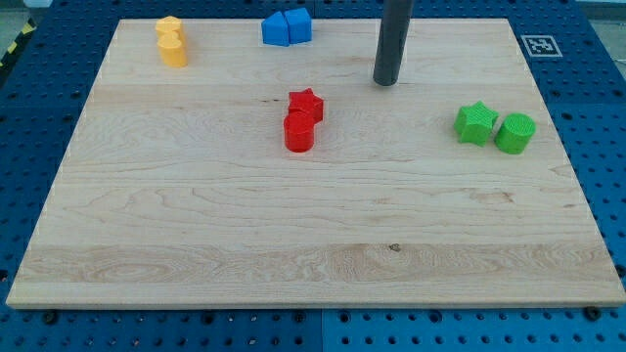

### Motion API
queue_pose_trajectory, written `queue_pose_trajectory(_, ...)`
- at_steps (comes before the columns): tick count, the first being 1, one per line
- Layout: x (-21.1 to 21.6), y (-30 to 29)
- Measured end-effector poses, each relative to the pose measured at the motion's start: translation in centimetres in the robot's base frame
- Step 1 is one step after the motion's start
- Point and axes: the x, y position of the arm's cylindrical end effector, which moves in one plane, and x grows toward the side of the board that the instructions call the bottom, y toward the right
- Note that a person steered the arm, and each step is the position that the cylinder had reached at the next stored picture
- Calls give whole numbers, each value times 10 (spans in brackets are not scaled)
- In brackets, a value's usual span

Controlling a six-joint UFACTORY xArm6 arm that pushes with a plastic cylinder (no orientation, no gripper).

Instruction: Slide the green circle and the green star a bit left and up

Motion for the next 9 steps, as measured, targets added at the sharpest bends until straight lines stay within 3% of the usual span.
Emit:
queue_pose_trajectory(1,2,0)
queue_pose_trajectory(3,9,113)
queue_pose_trajectory(4,55,152)
queue_pose_trajectory(5,64,154)
queue_pose_trajectory(7,91,251)
queue_pose_trajectory(9,131,247)
